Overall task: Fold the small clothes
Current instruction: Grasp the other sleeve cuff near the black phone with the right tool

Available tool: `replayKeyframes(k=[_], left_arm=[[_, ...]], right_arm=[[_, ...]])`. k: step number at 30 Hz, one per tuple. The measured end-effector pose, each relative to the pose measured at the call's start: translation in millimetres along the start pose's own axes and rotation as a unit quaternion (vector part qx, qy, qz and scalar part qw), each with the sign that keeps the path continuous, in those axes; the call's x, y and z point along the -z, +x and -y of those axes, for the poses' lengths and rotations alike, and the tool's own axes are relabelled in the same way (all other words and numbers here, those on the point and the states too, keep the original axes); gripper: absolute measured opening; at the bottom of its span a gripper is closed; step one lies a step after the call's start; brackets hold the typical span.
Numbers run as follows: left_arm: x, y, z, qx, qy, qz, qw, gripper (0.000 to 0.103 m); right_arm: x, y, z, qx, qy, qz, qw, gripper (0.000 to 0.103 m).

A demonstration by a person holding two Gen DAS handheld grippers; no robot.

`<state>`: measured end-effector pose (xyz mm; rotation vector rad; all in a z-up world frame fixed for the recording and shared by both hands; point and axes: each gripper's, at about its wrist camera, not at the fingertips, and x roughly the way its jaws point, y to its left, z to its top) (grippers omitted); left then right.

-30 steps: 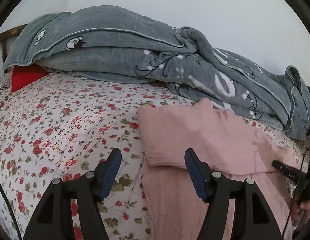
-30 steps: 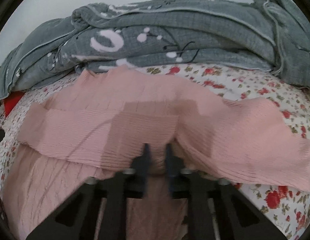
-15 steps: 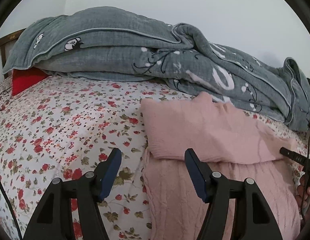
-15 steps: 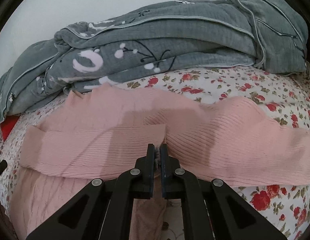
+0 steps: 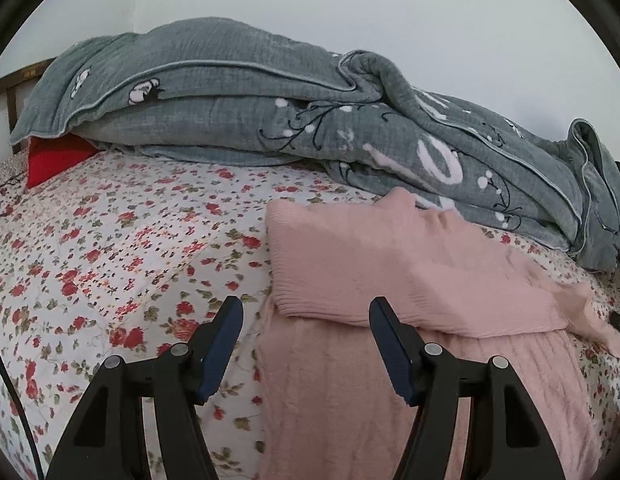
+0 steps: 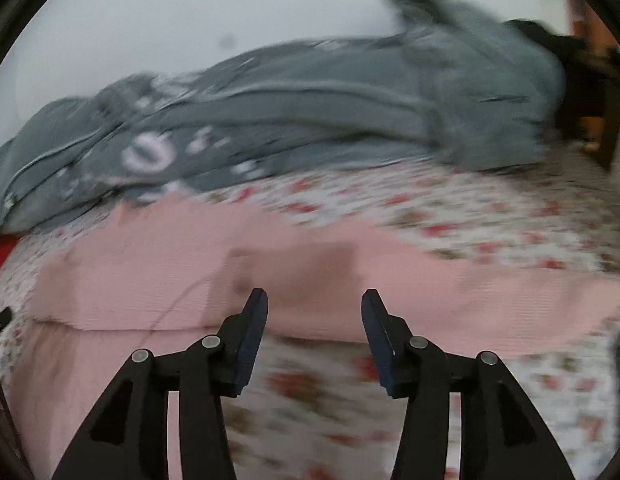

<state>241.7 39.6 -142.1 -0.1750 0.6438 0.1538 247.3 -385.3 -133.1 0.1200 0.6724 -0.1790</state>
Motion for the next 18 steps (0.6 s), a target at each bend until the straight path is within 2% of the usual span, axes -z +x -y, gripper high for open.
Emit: replayKeyframes(k=[4,8,14,18], left_arm=[[2.3,-2.5,12.4,-0.007,0.004,0.009,0.9999,0.064],[4.6,-1.6,19.8,-0.012,0.008,0.016,0.9998,0.064],[5.4,2.9,24.7,-0.018,0.008,0.013,0.9997,0.064],[4.5,5.0,23.5,-0.020,-0.001,0.011,0.9997,0.064]], right_arm=[[-2.0,-9.7,61.6,0.059,0.041,0.003,0.997,0.051],[4.4,-2.4,119.0,0.093,0.079,-0.022,0.992,0.051],[25.1,13.8,162.3,0.080,0.122,-0.057,0.988,0.051],[33.0,18.5,178.3,0.048,0.143,-0.063,0.987,0.051]])
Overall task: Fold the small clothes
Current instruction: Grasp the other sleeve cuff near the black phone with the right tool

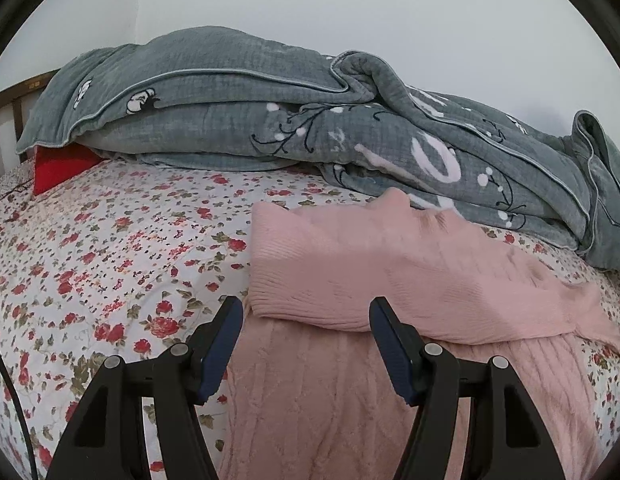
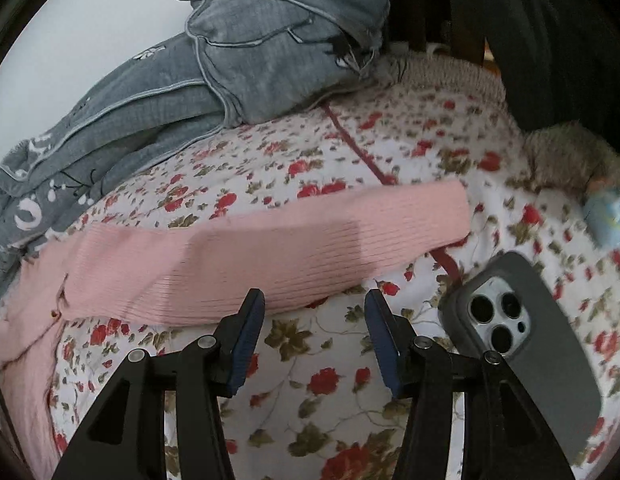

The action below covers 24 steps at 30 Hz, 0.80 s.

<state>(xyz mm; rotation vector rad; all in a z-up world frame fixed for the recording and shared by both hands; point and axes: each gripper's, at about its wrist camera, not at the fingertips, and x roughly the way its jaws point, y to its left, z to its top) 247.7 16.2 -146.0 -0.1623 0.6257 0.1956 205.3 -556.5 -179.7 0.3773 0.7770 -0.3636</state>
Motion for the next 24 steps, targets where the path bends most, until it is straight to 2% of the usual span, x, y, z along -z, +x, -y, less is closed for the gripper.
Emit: replayKeyframes(k=[6,15,19,24], left_arm=[[0.3,3.4,-5.1,0.002,-0.015,-0.004,0.9999,0.064],[0.2,12.1,-12.7,0.008,-0.042,-0.021,0.9989,0.064],[0.5,11.7,-12.3,0.008,-0.042,-0.020,0.9989,0.064],[-0.3,11.8,-15.1,0.009,-0.049,-0.022,0.9985,0.064]], right_arm=[[-3.2,6.6,1.8,-0.004,0.004,-0.002,1.000,0.051],[-16.4,16.6,5.5,-0.004,0.043,-0.010,0.999,0.052],[-8.8,8.5,9.4,-0.023,0.079,-0.029,0.996,0.052],[0.8,7.8,6.0,-0.025,0.094,-0.028,0.995,0.055]])
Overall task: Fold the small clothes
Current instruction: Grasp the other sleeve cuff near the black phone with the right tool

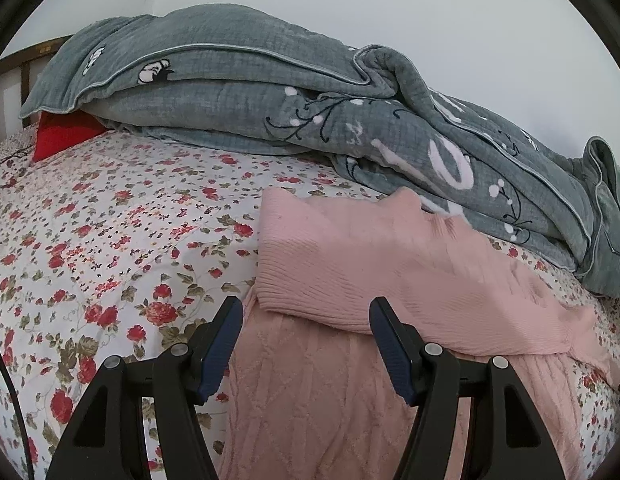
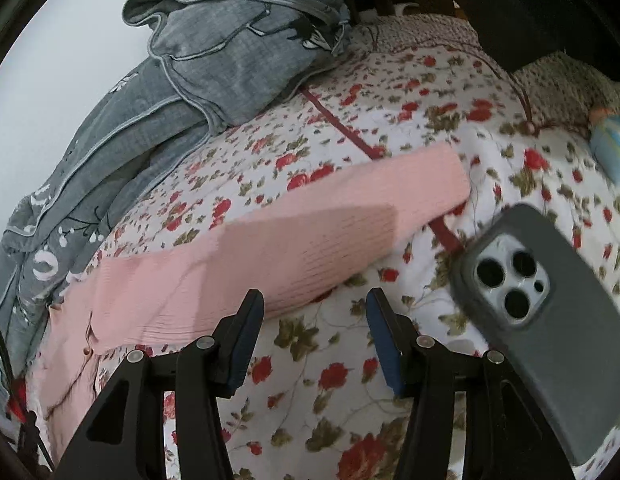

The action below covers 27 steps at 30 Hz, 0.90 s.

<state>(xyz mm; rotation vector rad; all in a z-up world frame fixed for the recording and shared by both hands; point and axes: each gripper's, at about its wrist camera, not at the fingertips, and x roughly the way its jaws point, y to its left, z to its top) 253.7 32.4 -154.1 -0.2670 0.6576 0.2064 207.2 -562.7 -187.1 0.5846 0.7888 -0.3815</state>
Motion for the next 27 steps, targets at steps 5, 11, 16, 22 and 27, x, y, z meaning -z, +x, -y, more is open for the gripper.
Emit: replayKeyframes(k=[5,11,16,22,27], left_arm=[[-0.8,1.5,-1.9,-0.001,-0.008,-0.004,1.0000,0.064],[-0.7,4.0,-3.0,0.002,-0.009,-0.010,0.9999,0.064],[-0.6,4.4,-4.4,0.003,-0.014,-0.010,0.9998,0.064],[-0.5,4.4,-4.0,0.003,-0.014,-0.009,0.9999,0.064],[-0.6,3.9,-4.6,0.005,-0.014,-0.011,0.9998,0.064]], right_arm=[[-7.9,13.4,0.6,-0.003,-0.003,0.002,1.000,0.060],[-18.5,16.2,9.2,0.012,0.023,0.025,0.999,0.042],[-24.8,8.2,17.9,0.007,0.040,0.051,0.998,0.017],[-27.7,-18.8,-2.9,0.034,-0.010,0.122,0.992,0.012],[-38.9,-1.9,4.1,0.057,0.006,0.090,0.994,0.019]])
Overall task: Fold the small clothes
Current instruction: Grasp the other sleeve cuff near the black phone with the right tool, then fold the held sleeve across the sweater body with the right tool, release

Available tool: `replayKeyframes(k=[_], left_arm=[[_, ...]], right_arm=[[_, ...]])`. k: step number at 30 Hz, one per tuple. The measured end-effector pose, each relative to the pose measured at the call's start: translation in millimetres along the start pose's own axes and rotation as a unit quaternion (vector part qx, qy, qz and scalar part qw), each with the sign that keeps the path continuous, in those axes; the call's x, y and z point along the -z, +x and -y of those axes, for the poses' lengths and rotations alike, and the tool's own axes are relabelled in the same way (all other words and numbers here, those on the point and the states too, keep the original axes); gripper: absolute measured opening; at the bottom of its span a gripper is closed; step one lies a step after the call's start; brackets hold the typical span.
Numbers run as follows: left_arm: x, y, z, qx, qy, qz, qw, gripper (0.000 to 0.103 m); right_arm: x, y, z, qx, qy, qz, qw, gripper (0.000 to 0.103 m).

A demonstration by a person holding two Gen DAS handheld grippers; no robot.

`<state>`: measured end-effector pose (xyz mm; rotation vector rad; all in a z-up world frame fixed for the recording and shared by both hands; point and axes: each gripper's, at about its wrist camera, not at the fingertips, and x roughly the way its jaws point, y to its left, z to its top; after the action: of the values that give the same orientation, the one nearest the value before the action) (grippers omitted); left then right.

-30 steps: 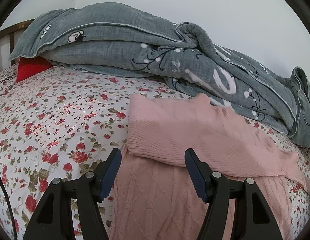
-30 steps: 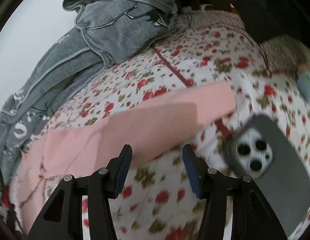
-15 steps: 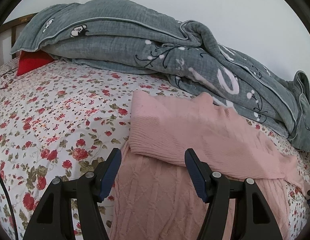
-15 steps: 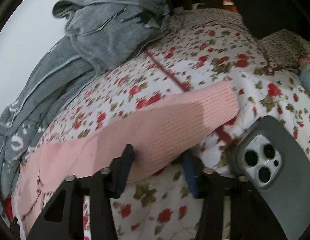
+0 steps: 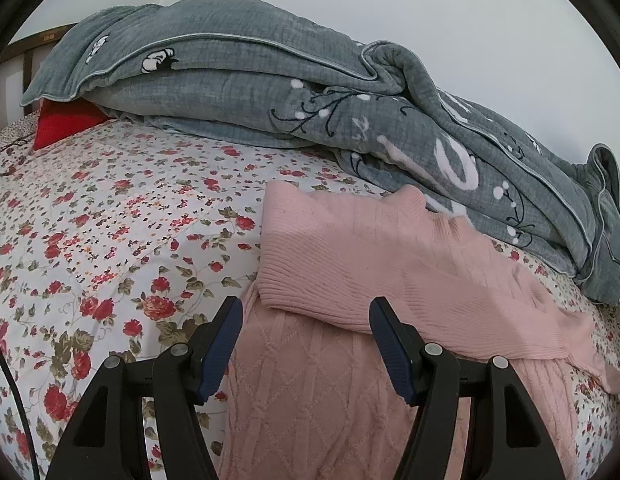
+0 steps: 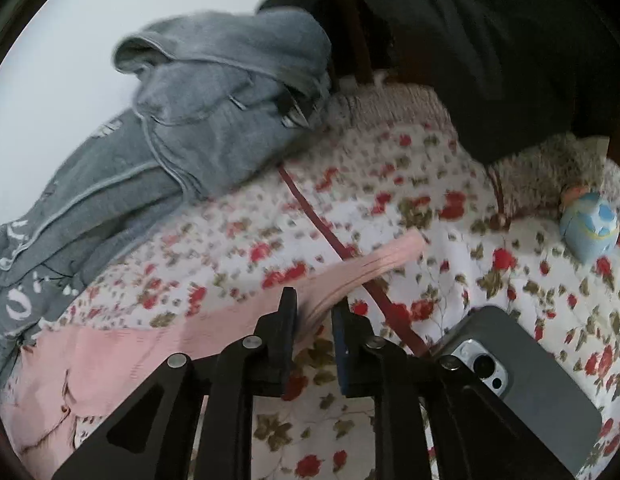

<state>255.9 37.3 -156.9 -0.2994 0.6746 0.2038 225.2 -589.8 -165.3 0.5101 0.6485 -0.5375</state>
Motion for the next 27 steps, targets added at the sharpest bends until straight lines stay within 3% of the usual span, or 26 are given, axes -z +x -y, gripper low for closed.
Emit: replayKeyframes(k=[2,3,4,9,15,21,27], left_arm=[[-0.5,-0.2,-0.6,0.002,-0.001,-0.001,1.0000,0.064],[-0.7,-0.3,-1.1,0.002,-0.002,-0.001,1.0000,0.064],[-0.7,-0.9,-1.4,0.003,-0.002,0.000,1.0000,0.064],[-1.3,-5.5,-1.8,-0.003,0.005,0.011,0.9999,0.064],[-8.3,-13.5,-13.2,-0.007,-0.008,0.029,0.9995,0.064],[-13.5,-15.8,-33.2,0.010,-0.021,0.015,0.9996,0.064],[-19.6,-21.6,-67.7,0.002,-0.014,0.012,0.9998,0.064]], right_arm=[[0.4,6.5,4.0,0.007,0.009,-0.008,1.000,0.017],[0.6,5.2,5.0,0.004,0.011,-0.001,1.000,0.008],[0.4,0.6,4.5,-0.006,0.007,0.010,1.000,0.006],[1.1,-29.8,-8.5,-0.013,-0.010,0.079,0.997,0.006],[2.4,-47.8,-45.2,-0.009,-0.048,0.115,0.992,0.006],[12.5,-63.8,-108.6,-0.050,-0.076,0.122,0.988,0.006],[39.3,-81.1,-210.3,-0.116,-0.144,0.082,0.979,0.006]])
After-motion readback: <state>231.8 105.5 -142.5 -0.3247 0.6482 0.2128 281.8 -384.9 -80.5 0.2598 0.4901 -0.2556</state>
